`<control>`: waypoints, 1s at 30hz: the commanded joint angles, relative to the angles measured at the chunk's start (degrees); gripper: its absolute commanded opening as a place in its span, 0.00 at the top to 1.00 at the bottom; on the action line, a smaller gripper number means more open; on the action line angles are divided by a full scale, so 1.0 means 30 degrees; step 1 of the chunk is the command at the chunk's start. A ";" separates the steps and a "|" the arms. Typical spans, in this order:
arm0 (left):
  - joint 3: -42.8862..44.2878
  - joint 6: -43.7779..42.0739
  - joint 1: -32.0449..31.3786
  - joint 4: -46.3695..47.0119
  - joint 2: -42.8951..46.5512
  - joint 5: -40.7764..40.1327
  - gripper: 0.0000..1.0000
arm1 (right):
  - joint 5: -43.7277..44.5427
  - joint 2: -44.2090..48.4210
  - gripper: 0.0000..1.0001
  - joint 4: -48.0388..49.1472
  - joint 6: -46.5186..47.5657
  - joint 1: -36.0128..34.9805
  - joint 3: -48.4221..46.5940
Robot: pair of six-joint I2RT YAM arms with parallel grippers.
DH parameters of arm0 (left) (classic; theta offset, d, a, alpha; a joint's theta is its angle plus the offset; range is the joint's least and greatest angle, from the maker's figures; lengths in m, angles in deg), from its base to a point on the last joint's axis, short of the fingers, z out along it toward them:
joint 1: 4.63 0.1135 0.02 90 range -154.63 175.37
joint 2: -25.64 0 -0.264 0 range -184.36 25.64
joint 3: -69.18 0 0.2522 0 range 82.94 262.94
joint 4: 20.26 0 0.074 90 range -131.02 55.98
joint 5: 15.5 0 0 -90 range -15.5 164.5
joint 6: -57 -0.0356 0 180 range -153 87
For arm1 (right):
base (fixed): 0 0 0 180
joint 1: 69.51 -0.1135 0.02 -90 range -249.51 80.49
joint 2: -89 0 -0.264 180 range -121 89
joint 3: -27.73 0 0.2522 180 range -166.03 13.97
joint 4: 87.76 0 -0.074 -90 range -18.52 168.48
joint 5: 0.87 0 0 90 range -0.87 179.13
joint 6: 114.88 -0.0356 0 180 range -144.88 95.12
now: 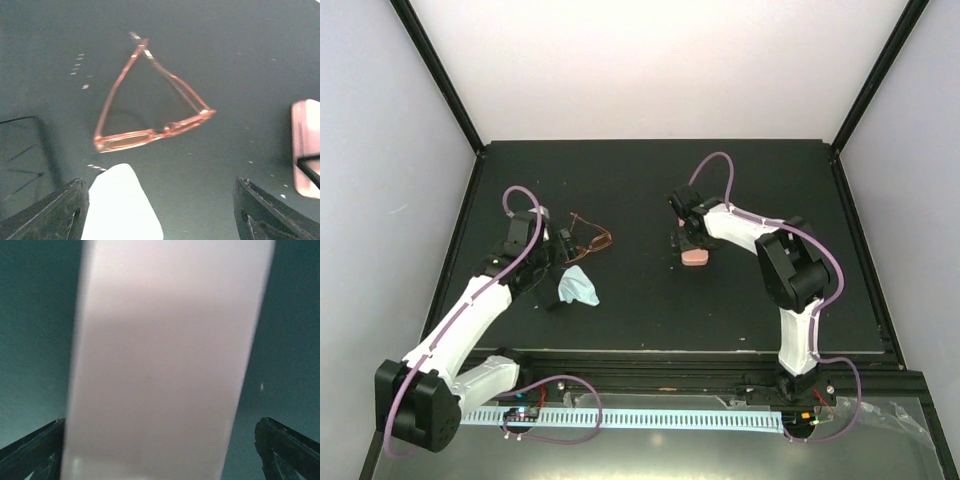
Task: Organize the sunglasses
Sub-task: Move the sunglasses case at the center of the board.
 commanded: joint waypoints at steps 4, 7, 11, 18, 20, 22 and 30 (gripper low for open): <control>-0.0537 -0.0311 0.2271 -0.1828 0.1272 -0.1211 0.19 | -0.2467 0.1430 0.01 0.1040 -0.1119 0.1581 0.2133; -0.0831 -0.0178 0.3052 -0.1940 0.1738 -0.1246 0.18 | -0.2637 0.1184 0.07 0.1063 -0.0956 0.1694 0.2018; -0.1494 0.0054 0.3998 -0.1926 0.2307 -0.1142 0.17 | -0.2416 0.0945 0.19 0.1089 -0.0956 0.1934 0.2039; -0.2919 0.0617 0.5416 -0.1538 0.2328 -0.0369 0.15 | -0.1129 0.1704 0.30 0.1817 -0.2148 0.3849 0.3251; -0.3319 0.0715 0.5798 -0.1174 0.1981 -0.0033 0.14 | -0.1118 0.1911 0.30 0.2057 -0.2335 0.4447 0.3549; -0.3656 0.0705 0.6054 -0.0675 0.1496 0.0084 0.14 | -0.1116 0.1947 0.30 0.2144 -0.2205 0.4793 0.3631; -0.3497 0.0225 0.6345 -0.0292 -0.1816 -0.0212 0.20 | -0.1365 0.2647 0.12 0.2593 -0.1904 0.5065 0.4012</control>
